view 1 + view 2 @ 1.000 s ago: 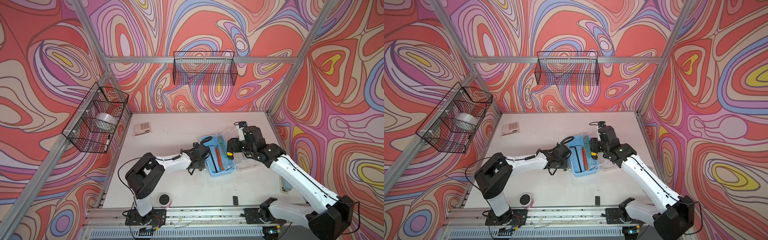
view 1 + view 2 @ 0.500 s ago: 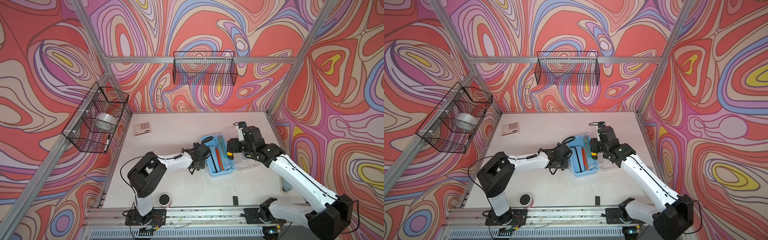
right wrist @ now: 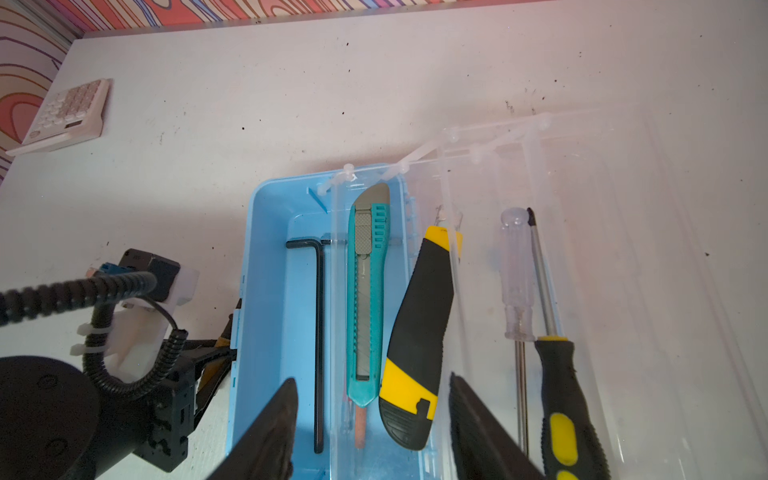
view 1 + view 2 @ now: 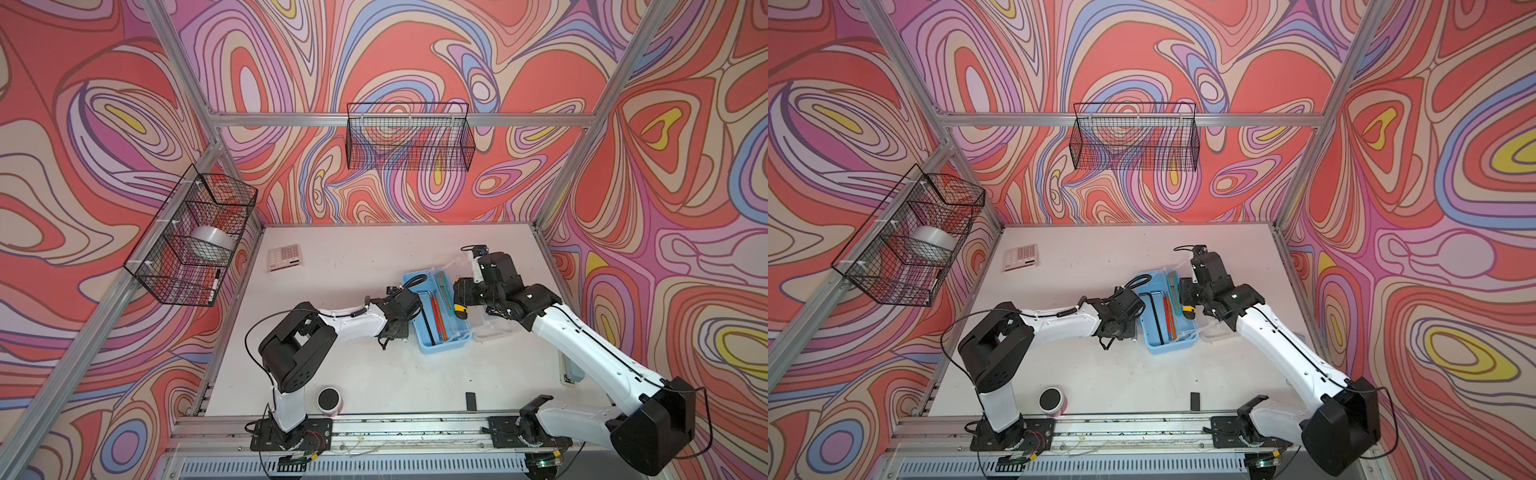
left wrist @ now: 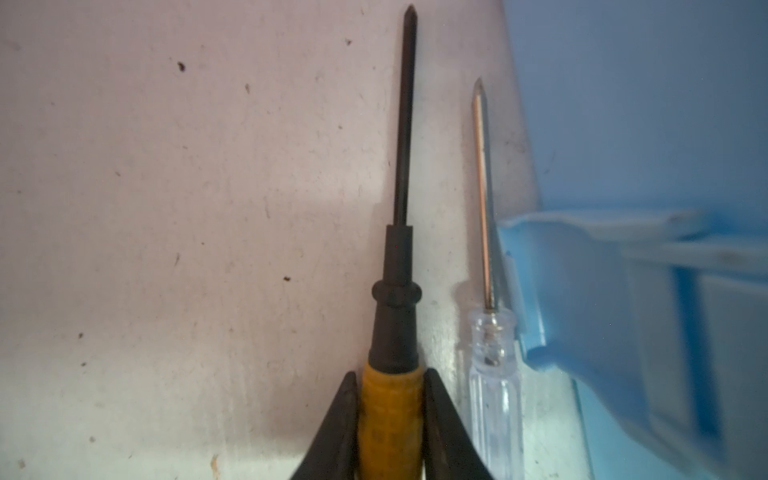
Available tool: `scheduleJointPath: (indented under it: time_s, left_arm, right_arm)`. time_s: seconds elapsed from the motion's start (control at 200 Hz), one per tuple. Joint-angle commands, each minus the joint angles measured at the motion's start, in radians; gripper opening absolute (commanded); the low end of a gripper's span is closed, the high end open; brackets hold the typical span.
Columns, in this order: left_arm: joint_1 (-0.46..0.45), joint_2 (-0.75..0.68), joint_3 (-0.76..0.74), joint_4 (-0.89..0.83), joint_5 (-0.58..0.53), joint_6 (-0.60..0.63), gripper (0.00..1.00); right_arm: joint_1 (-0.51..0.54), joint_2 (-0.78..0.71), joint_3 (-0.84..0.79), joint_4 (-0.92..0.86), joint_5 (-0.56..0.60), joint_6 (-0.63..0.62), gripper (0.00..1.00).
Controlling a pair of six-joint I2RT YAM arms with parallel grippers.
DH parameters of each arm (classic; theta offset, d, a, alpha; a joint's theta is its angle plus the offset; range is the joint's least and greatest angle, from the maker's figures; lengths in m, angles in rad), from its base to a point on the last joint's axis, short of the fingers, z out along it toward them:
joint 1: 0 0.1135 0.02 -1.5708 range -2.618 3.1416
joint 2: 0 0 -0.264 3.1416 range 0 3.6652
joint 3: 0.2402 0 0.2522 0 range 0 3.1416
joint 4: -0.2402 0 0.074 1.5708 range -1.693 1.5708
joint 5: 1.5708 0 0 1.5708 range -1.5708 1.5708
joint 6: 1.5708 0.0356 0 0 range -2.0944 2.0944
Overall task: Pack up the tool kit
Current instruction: 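Lift the yellow-handled screwdriver with the left gripper toward the box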
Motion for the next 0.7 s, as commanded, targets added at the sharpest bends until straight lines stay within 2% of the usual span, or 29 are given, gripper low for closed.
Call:
scheduleJointPath:
  time_s: [0.0,0.125,0.325,0.526,0.616,0.696]
  left_arm:
    - [0.0,0.023,0.011,-0.056,-0.027,0.005,0.16]
    - [-0.001,0.01,0.02,-0.076,-0.044,0.011,0.0]
    - [-0.001,-0.06,0.023,-0.12,-0.085,0.023,0.0]
    - [-0.001,-0.207,0.018,-0.12,-0.115,0.011,0.0]
    - [-0.001,-0.281,0.021,-0.076,-0.085,-0.007,0.0]
    - [-0.005,-0.325,0.023,0.026,-0.014,-0.037,0.0]
  right_arm:
    - [0.002,0.005,0.021,0.014,0.016,0.006,0.59]
    - [0.003,-0.008,0.021,0.012,0.023,0.01,0.59]
    - [0.003,-0.045,0.018,0.012,0.048,0.024,0.58]
    - [0.002,-0.104,0.009,0.017,0.101,0.058,0.58]
    - [-0.001,-0.134,0.007,0.01,0.154,0.086,0.59]
    - [-0.01,-0.174,0.006,0.008,0.201,0.118,0.58]
